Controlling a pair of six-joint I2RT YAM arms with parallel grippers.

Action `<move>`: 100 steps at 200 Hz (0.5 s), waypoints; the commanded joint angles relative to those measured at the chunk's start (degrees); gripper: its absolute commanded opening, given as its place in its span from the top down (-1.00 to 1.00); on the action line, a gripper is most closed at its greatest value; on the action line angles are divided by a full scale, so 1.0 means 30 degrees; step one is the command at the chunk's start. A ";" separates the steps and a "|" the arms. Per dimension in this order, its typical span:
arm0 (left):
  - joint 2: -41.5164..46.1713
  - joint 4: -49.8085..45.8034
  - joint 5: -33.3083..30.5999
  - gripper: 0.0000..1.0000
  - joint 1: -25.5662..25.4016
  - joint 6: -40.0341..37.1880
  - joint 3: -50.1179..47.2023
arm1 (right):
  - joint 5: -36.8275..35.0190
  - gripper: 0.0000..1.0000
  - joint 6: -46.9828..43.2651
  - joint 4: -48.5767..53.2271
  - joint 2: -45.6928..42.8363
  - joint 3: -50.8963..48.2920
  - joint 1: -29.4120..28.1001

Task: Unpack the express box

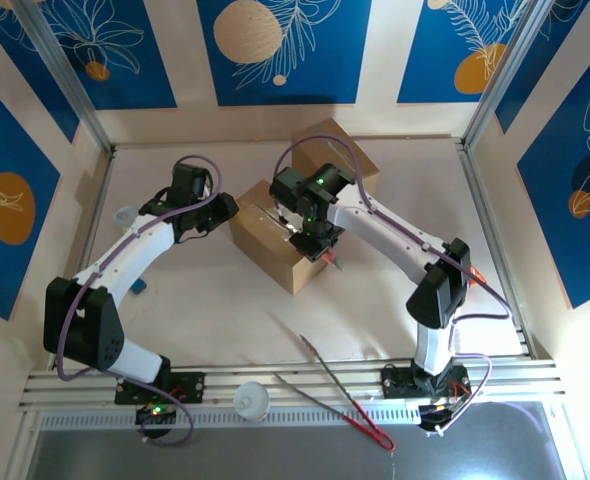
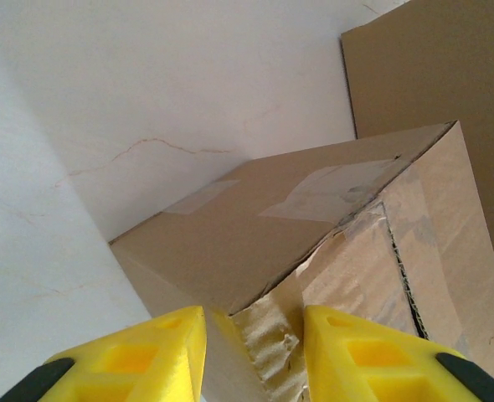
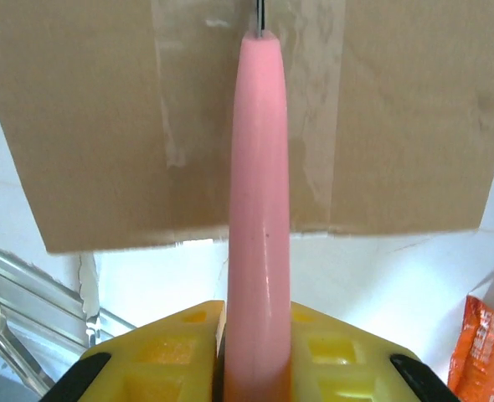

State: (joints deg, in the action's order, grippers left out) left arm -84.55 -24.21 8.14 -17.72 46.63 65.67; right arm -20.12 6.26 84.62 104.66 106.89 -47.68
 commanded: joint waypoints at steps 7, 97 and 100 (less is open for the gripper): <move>-0.0670 -0.1572 -0.0619 0.31 0.0455 -0.0054 -0.0825 | 0.0575 1.00 0.1192 0.1863 -0.1375 -0.1710 -0.0102; -0.1272 -0.1420 -0.0371 0.31 0.0675 -0.0309 -0.0394 | 0.2137 1.00 0.4061 0.2328 -0.4741 -0.5195 -0.0274; -0.1308 -0.1397 -0.0345 0.31 0.0688 -0.0310 -0.0365 | 0.2206 1.00 0.4193 0.2348 -0.4869 -0.5261 -0.0340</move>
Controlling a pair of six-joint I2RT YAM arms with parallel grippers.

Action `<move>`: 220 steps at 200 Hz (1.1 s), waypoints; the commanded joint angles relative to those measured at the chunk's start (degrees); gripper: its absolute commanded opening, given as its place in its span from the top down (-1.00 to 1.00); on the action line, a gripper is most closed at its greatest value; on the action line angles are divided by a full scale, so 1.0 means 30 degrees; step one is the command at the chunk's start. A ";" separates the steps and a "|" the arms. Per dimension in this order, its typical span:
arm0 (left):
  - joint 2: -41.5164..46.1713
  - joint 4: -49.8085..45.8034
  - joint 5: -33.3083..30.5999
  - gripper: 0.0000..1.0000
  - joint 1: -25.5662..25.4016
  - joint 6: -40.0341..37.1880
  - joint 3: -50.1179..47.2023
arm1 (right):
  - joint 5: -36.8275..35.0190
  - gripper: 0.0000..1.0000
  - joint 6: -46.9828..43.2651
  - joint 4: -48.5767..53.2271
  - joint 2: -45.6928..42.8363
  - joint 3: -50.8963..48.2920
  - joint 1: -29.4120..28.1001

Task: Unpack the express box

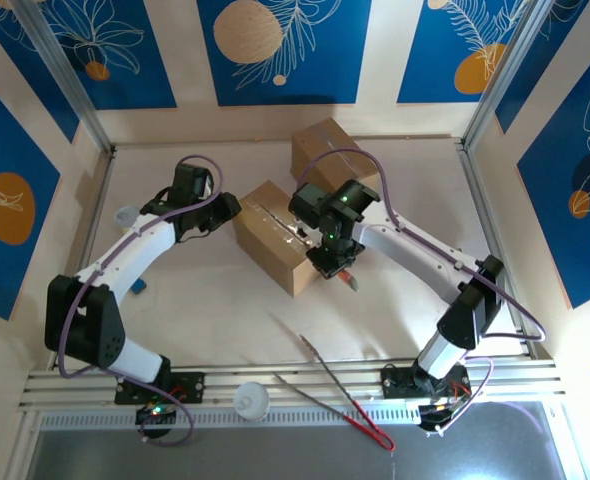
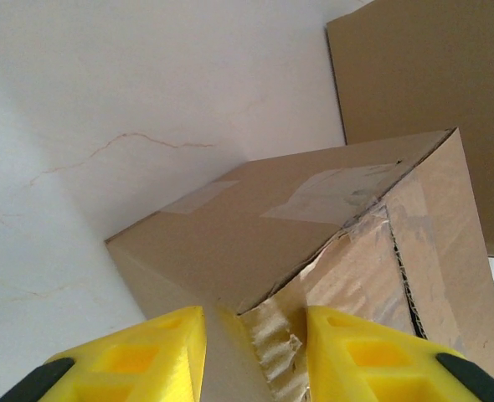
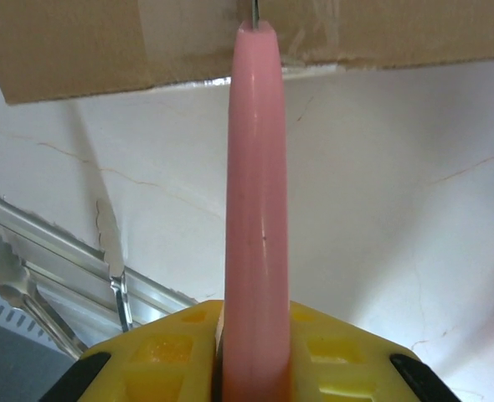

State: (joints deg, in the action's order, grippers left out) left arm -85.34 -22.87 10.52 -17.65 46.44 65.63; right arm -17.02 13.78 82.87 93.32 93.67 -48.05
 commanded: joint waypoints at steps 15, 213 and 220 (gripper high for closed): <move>-0.1141 -0.1832 -0.1077 0.31 0.0668 -0.0244 -0.0287 | 0.1248 1.00 0.2289 0.3186 -0.1416 -0.1070 -0.0387; -0.3054 -0.7412 -0.1245 0.62 0.1799 -0.4911 1.0313 | -0.5693 1.00 1.5197 -0.5651 -0.8035 -0.8646 0.0321; -0.3936 -0.7617 -0.1718 0.66 0.1929 -0.5243 1.0960 | -0.5973 1.00 1.5825 -0.5765 -0.7460 -0.8664 0.0094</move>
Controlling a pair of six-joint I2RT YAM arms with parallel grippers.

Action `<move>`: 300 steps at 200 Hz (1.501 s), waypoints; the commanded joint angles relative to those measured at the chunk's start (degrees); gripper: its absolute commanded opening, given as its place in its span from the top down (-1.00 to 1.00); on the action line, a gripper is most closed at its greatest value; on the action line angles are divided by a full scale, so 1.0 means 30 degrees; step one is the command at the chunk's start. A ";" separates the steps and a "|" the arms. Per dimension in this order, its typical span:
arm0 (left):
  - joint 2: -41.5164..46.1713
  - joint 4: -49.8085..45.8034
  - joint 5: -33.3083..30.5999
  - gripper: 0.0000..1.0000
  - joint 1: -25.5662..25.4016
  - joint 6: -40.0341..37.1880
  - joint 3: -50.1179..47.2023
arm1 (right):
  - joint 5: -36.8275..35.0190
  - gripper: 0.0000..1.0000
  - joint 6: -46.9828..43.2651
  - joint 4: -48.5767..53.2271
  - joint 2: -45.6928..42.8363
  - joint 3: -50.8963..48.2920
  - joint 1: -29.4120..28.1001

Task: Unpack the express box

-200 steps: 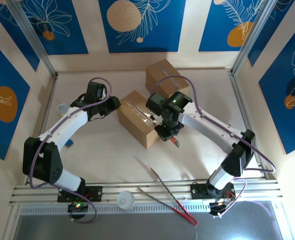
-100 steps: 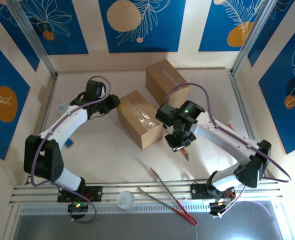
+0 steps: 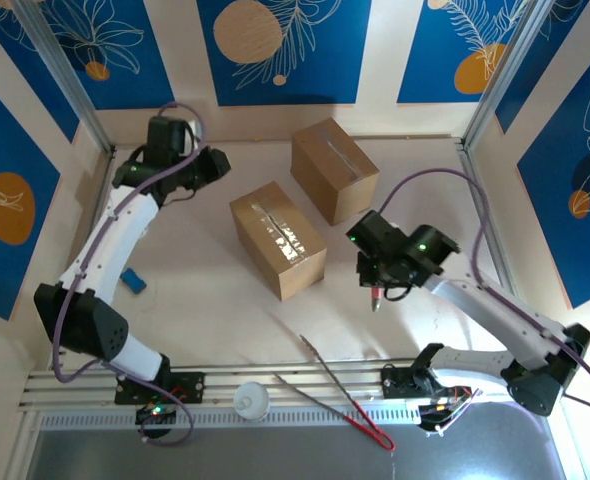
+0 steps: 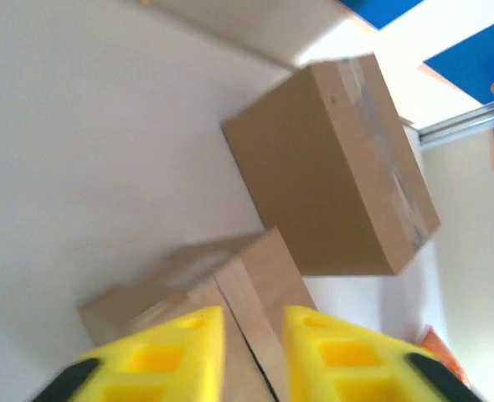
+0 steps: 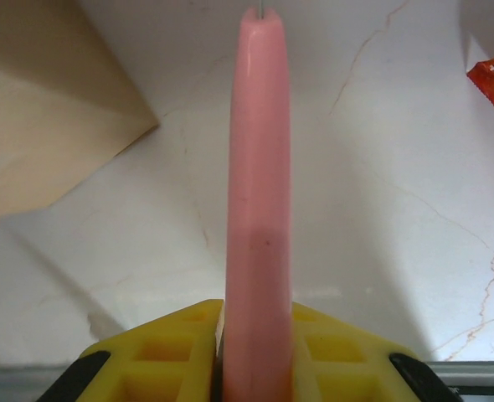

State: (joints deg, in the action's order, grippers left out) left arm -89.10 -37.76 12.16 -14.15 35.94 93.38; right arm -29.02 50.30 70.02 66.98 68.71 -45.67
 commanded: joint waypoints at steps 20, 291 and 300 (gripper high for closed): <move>-0.4839 -0.2587 -0.3336 0.67 0.0883 -0.2505 0.3040 | -0.2473 1.00 0.5201 -0.1747 0.2974 -0.0064 -0.1358; 0.1341 0.3907 -0.0707 0.57 0.0207 0.1590 -1.2845 | -0.0123 1.00 -0.7134 -0.7675 1.1896 0.6003 0.0564; 0.1311 0.3809 -0.0812 0.53 0.0206 0.1628 -1.2882 | -0.0085 1.00 -0.7500 -0.7781 1.1841 0.6069 0.0706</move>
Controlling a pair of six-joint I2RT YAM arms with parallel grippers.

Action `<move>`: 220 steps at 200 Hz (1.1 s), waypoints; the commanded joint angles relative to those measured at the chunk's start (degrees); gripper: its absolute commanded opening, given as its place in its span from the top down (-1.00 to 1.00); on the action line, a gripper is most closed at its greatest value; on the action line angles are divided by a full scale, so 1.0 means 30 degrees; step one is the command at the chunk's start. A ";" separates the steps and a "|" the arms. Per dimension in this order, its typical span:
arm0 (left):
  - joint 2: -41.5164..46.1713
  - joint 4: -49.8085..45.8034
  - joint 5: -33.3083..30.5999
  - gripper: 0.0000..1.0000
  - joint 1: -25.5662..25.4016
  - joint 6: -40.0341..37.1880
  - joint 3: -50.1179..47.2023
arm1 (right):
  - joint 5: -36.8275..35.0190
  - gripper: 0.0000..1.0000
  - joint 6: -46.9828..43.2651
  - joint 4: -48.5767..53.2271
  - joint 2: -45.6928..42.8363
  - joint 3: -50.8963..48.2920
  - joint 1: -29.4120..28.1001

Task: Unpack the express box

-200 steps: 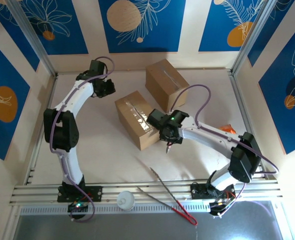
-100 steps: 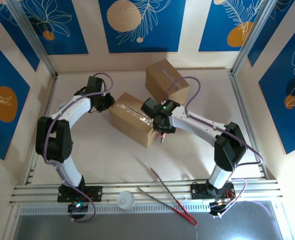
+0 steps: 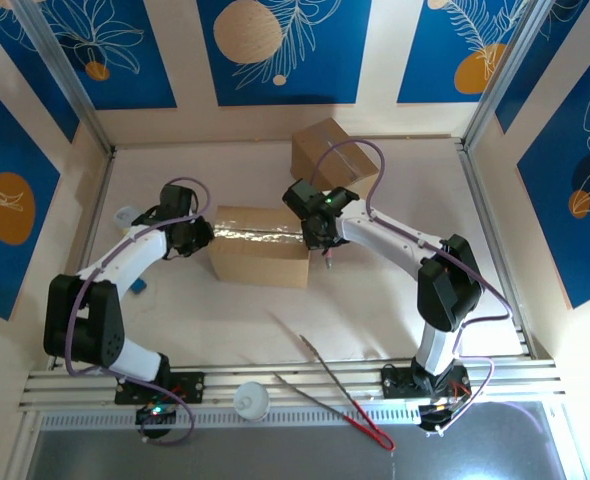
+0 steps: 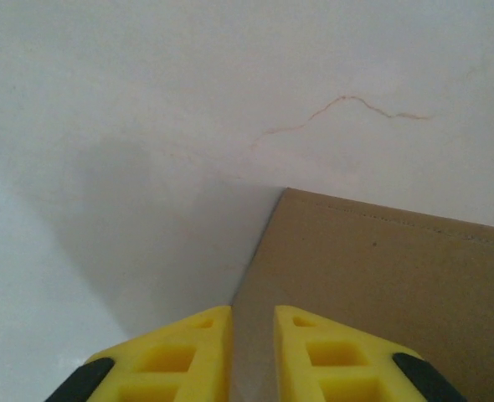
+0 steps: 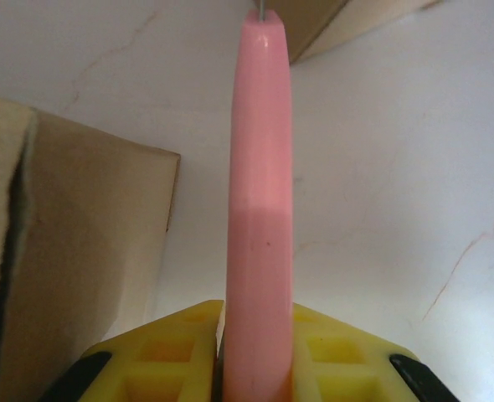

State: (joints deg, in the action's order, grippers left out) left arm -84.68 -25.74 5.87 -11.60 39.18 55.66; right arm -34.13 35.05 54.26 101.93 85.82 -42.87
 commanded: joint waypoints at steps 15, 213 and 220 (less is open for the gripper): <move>-0.0110 -0.0556 0.0935 0.44 -0.0652 0.0426 -0.0171 | 0.1679 1.00 -0.2761 -0.2444 0.0128 0.0565 -0.0043; -0.3406 -0.0509 0.0721 0.05 -0.0676 -0.0867 0.3918 | 0.2634 1.00 0.3812 -0.0772 -0.3919 -0.3653 -0.0544; -0.3387 -0.0611 0.0612 -0.04 -0.0680 -0.0864 0.3971 | 0.2469 1.00 0.3748 -0.0583 -0.3945 -0.3621 -0.0407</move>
State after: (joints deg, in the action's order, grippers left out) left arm -94.24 -25.78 6.79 -12.19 37.58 65.43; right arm -27.64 44.23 53.47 91.57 74.85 -44.07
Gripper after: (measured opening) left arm 0.463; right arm 0.191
